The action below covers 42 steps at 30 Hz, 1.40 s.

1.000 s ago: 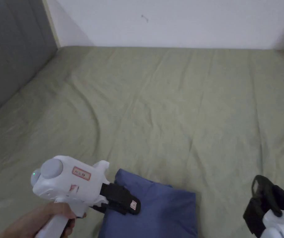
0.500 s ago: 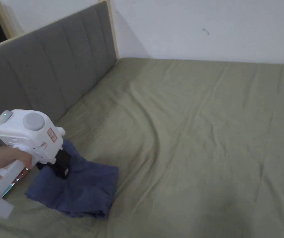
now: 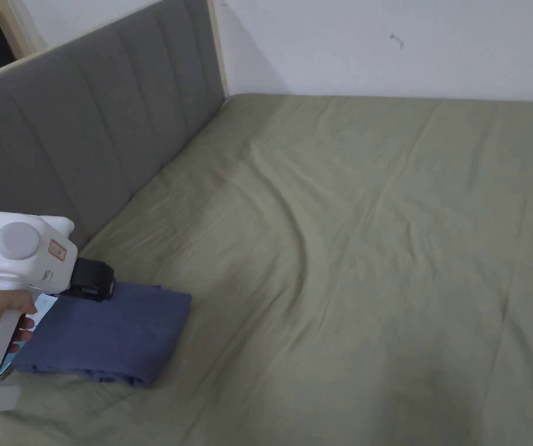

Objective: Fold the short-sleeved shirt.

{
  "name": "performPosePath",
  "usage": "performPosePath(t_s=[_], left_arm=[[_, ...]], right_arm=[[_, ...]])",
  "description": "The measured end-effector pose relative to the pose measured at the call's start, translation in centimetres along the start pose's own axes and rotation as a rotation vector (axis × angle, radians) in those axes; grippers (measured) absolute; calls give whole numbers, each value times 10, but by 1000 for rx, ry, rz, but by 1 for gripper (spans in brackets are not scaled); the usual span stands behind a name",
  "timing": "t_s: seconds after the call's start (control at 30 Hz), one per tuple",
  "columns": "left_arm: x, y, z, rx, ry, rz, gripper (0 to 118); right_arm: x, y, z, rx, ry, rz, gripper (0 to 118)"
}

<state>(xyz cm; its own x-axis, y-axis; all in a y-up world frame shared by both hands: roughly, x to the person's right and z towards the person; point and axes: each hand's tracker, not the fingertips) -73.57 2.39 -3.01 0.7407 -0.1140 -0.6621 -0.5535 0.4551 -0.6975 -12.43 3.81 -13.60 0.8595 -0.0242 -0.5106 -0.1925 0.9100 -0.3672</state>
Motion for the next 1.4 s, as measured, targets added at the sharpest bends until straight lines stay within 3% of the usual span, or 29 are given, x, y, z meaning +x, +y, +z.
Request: performPosePath(t_s=[0.03, 0.07, 0.1, 0.13, 0.5, 0.67, 0.73, 0.97, 1.03, 1.1, 1.13, 1.17, 1.2, 1.4], left_arm=[[6, -4, 9, 8, -4, 8, 80], [14, -10, 19, 42, -42, 12, 34], [24, -16, 29, 81, -75, -1, 6], [35, -25, 38, 127, -70, -1, 3], [210, -128, 191, 648, -131, -17, 0], [284, -166, 234, 802, -240, -16, 0], [313, -174, 239, 815, -179, -45, 0], [367, -201, 267, 857, -228, -65, 0], [375, -203, 274, 863, -207, -106, 6], [377, -202, 279, 870, -212, -105, 48], [377, -203, 282, 873, -228, -100, 77], [377, -203, 283, 887, -253, -83, 108], [376, -199, 284, 867, -261, -74, 118], [382, -199, 300, 900, -163, -82, 118]], right_arm=[[2, 0, 2, 7, -2, -1, 0], [4, 1, 4, 12, -6, 0, 0], [6, 1, 5, 20, -12, 3, 0], [9, 1, 6, 26, -13, 8, 0], [51, 28, 29, 105, -61, 19, 0], [69, 45, 44, 153, -71, 12, 0], [74, 50, 49, 162, -82, 11, 0], [92, 62, 66, 199, -101, -10, 0], [97, 64, 69, 205, -70, -53, 9], [102, 66, 71, 208, -46, -59, 42], [102, 67, 71, 205, -49, -56, 60], [101, 68, 71, 199, -59, -50, 91], [101, 68, 72, 204, -60, -50, 108], [105, 70, 84, 244, -50, -62, 118]])
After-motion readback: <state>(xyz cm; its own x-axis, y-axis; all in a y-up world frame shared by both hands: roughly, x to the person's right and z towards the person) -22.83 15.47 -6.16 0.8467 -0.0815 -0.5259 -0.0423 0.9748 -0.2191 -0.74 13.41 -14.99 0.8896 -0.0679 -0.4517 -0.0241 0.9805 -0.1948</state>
